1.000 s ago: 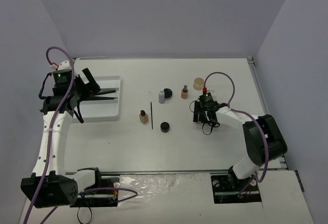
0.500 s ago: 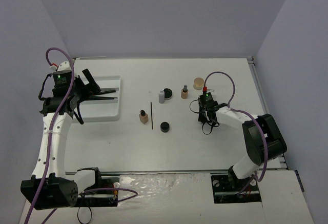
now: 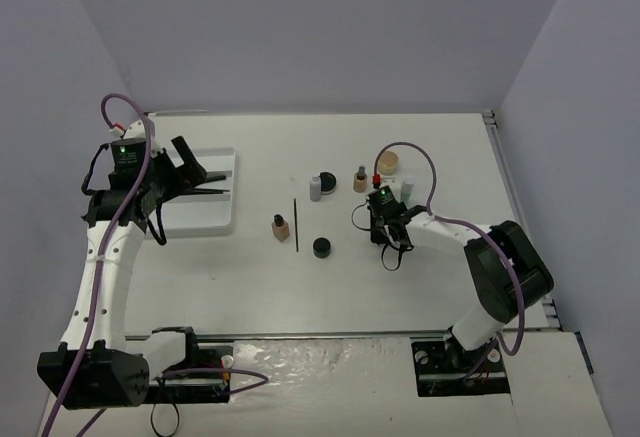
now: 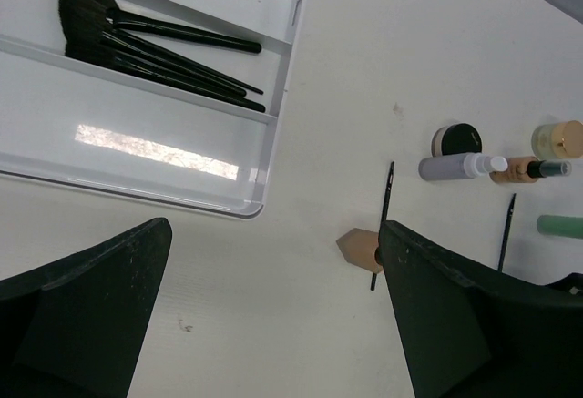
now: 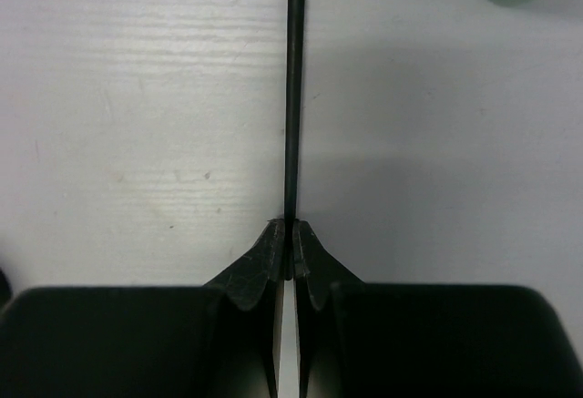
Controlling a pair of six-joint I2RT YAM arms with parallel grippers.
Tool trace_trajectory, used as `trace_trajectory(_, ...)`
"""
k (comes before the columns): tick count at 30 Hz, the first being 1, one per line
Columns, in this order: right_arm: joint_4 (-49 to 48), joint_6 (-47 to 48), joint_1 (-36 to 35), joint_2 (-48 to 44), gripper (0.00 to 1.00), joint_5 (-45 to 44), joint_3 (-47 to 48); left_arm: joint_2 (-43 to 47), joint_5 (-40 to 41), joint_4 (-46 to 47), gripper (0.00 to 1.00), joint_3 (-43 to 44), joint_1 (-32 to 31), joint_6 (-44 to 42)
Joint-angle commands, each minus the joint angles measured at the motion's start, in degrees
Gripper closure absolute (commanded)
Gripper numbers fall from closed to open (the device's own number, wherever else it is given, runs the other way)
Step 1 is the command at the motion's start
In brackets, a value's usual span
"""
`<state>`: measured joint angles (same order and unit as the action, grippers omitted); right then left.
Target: Organize the makeup
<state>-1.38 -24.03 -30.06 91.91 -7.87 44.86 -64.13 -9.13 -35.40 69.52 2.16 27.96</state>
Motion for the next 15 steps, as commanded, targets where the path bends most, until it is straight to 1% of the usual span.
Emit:
trace_trajectory(1,4.5,0.2,-2.9,-7.5,1.0,3.2,-1.2,2.4,-4.2,1.2,0.04,2.9,-3.2,3.7)
trace_trajectory(6,4.4,2.2,-4.6,-17.5,1.0,4.1,-0.2,2.8,-6.4,2.8,0.04,2.6,-9.1,8.0)
trace_trajectory(11,3.4,4.8,-6.1,-25.3,1.0,6.7,1.5,1.6,-7.5,6.2,0.04,3.2,-15.4,14.0)
trace_trajectory(13,2.1,5.6,-7.0,-27.7,1.0,7.6,2.1,0.7,-7.1,8.8,0.04,3.7,-19.0,16.2)
trace_trajectory(15,-0.2,5.9,-7.7,-29.8,1.0,10.2,3.0,-0.3,-6.6,12.3,0.04,4.1,-22.8,18.5)
